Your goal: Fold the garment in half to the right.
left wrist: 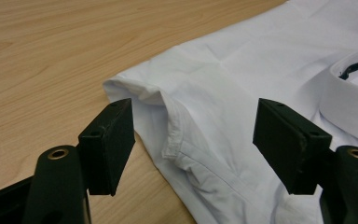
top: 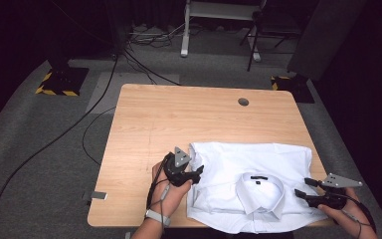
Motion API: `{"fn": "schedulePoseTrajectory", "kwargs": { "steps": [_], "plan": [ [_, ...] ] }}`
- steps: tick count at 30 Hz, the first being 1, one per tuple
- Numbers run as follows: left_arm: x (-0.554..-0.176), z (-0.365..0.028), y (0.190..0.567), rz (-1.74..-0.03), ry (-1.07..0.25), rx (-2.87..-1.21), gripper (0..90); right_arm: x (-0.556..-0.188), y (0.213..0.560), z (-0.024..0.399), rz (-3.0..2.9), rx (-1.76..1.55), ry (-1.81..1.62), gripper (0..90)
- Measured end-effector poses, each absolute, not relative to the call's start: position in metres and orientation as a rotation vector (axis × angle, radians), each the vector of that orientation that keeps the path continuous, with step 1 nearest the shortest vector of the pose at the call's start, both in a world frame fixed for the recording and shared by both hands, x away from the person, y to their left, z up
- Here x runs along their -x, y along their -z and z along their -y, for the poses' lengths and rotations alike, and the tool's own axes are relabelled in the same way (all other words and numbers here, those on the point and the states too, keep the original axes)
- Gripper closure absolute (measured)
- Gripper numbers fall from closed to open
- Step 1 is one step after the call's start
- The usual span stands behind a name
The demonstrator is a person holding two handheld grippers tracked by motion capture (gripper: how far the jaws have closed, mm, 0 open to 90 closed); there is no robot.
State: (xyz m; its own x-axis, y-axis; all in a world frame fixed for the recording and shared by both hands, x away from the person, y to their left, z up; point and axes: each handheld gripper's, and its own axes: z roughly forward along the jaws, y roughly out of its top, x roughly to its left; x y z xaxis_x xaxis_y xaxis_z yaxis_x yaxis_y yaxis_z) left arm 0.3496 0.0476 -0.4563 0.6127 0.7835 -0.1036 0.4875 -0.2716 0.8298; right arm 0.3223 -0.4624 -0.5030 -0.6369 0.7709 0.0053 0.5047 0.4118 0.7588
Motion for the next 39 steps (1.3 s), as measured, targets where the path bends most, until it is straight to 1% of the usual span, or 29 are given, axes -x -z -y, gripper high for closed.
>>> {"fn": "schedulePoseTrajectory", "kwargs": {
  "steps": [8, 17, 24, 28, 34, 39],
  "plan": [
    [-0.365, -0.047, 0.442, -0.994, -0.422, -1.927, 29.5, -0.322, 0.503, 0.462, -2.328, -1.1, -1.073, 29.6],
    [-0.384, -0.035, 0.439, -0.978, -0.438, -1.926, 29.5, -0.323, 0.503, 0.463, -2.33, -1.096, -1.076, 29.7],
    [-0.39, -0.031, 0.433, -0.972, -0.444, -1.914, 29.5, -0.323, 0.503, 0.463, -2.333, -1.094, -1.08, 29.8],
    [-0.394, -0.023, 0.444, -0.972, -0.438, -1.971, 29.7, -0.323, 0.503, 0.464, -2.333, -1.093, -1.08, 29.9],
    [-0.411, -0.019, 0.466, -1.04, -0.426, -2.032, 31.2, -0.322, 0.503, 0.464, -2.334, -1.091, -1.08, 29.9],
    [-0.42, -0.018, 0.477, -1.059, -0.472, -2.089, 32.4, -0.321, 0.503, 0.465, -2.336, -1.091, -1.082, 29.9]
  ]
}}
